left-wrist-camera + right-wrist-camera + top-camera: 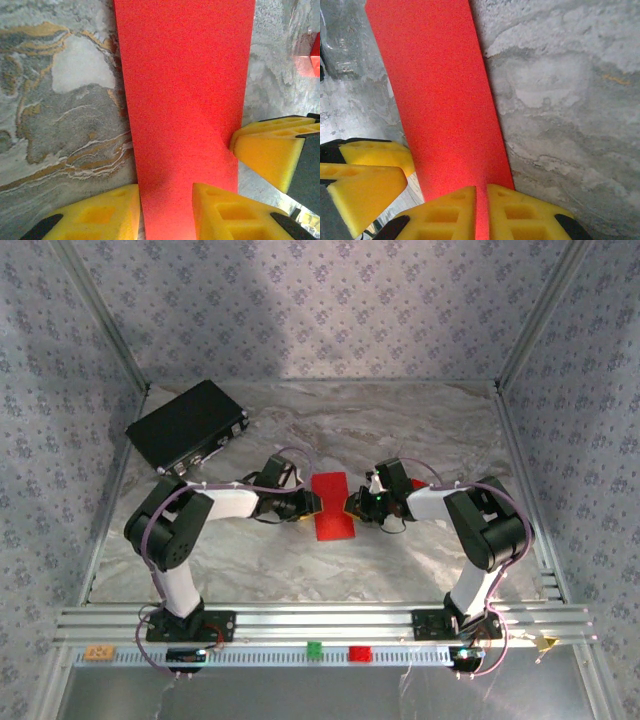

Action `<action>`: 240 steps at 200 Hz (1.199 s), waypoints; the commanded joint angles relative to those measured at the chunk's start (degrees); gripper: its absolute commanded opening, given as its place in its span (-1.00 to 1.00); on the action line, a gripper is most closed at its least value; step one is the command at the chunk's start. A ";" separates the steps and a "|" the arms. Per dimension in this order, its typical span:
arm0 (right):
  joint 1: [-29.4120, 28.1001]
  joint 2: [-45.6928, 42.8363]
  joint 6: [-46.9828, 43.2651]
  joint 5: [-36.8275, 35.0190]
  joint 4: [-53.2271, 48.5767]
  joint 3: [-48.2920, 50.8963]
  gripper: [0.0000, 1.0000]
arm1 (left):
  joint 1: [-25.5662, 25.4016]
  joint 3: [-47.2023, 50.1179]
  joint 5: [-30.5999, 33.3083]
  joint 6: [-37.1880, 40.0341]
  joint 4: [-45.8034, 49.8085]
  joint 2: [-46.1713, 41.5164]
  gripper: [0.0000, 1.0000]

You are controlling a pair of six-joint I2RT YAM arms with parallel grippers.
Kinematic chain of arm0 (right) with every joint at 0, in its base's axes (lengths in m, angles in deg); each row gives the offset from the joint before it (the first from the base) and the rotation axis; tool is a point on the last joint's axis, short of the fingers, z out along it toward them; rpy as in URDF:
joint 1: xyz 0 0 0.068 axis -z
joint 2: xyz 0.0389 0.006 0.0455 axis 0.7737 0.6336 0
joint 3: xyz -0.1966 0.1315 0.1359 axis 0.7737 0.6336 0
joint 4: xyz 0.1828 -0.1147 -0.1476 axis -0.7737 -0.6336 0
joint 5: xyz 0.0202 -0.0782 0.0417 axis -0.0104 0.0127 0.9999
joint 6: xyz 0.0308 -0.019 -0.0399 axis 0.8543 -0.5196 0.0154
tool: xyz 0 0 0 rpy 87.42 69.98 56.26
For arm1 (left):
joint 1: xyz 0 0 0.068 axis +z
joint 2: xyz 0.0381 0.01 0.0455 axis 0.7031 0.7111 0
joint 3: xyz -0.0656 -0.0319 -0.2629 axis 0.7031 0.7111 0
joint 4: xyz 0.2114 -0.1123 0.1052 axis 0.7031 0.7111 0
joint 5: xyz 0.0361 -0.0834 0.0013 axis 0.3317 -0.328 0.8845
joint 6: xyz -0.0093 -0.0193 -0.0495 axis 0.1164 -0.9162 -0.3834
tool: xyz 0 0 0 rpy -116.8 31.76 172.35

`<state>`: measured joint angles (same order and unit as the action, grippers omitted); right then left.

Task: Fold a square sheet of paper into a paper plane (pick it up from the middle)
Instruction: Third fold the triangle at the center of the table.

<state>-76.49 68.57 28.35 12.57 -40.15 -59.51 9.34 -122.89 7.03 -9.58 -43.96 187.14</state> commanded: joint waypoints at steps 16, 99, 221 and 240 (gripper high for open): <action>-0.56 2.76 0.03 -4.43 -7.19 1.27 -0.70 | -0.13 -0.36 -1.74 -0.74 -2.32 0.69 -0.37; -0.67 1.50 0.48 -3.74 -5.07 1.68 -0.69 | 0.09 0.96 -1.14 -1.73 -3.33 -1.39 -0.64; -8.66 -22.40 -21.64 -16.16 -10.92 2.62 0.01 | 0.96 1.92 -5.39 -3.61 0.46 -6.85 -0.91; -14.31 -23.52 -29.02 -22.55 -11.98 2.84 0.14 | 1.10 1.53 -5.34 -3.59 1.05 -7.14 -0.91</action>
<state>-85.49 46.25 11.50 -0.32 -47.87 -57.72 9.98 -120.83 3.42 -12.84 -45.17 181.70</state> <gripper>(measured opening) 0.536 0.047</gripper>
